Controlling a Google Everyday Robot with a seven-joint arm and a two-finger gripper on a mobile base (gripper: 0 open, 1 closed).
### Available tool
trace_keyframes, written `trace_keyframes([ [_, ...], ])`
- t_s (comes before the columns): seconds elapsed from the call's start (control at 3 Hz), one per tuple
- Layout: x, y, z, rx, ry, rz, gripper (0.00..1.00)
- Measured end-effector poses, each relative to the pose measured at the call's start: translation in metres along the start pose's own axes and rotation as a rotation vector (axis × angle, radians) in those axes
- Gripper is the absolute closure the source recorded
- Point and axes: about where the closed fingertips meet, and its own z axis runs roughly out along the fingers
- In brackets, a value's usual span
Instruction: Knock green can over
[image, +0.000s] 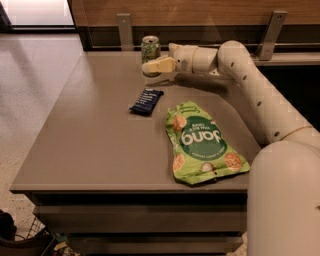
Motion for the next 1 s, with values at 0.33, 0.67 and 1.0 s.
trace_keyframes([
  [0.33, -0.0002, 0.0023, 0.0136, -0.016, -0.031, -0.008, 0.33],
  [0.67, 0.0002, 0.0050, 0.0174, -0.022, -0.029, -0.007, 0.64],
  [1.0, 0.0006, 0.0073, 0.0210, -0.028, -0.029, -0.006, 0.94],
])
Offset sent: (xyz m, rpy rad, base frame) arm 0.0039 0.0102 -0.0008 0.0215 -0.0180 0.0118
